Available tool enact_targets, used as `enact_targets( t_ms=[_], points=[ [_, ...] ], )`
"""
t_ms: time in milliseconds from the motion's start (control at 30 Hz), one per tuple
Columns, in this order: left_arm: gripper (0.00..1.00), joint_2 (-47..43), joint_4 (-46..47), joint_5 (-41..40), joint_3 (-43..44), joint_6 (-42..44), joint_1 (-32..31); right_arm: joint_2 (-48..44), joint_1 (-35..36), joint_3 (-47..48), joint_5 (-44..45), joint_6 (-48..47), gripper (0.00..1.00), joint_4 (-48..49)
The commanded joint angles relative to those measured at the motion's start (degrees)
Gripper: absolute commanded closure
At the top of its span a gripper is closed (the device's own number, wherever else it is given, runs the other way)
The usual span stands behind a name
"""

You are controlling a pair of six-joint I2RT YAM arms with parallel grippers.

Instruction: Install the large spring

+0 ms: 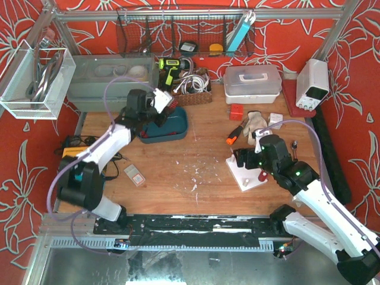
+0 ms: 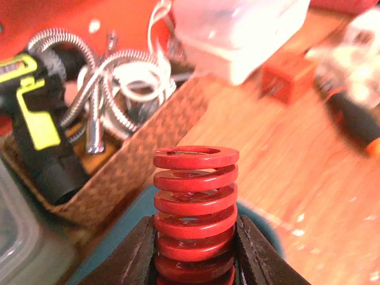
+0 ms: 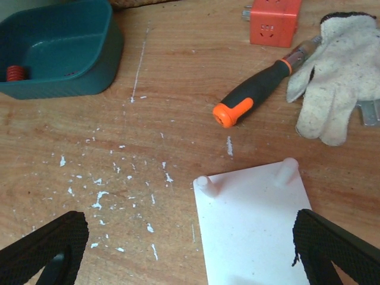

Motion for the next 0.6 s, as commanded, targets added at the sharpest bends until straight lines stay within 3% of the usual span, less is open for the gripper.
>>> enact_targets(
  t_ms=[0, 167, 367, 567],
  points=[
    [0.95, -9.9, 26.6, 2.7, -15.4, -14.9, -4.4, 0.4, 0.2, 3.0, -3.0, 1.0, 0.06, 0.2],
    [0.96, -18.2, 37.6, -11.3, -26.7, -20.0, -16.7, 2.9, 0.2, 6.0, -9.7, 1.5, 0.10, 1.0],
    [0.94, -24.4, 54.7, -13.4, -43.1, -26.0, -26.5, 4.6, 0.4, 4.5, -22.9, 5.0, 0.19, 6.7],
    [0.96, -25.2, 64.9, -20.8, -55.9, -22.0, -34.5, 6.3, 7.3, 3.0, -21.0, 8.6, 0.27, 11.3]
  ],
)
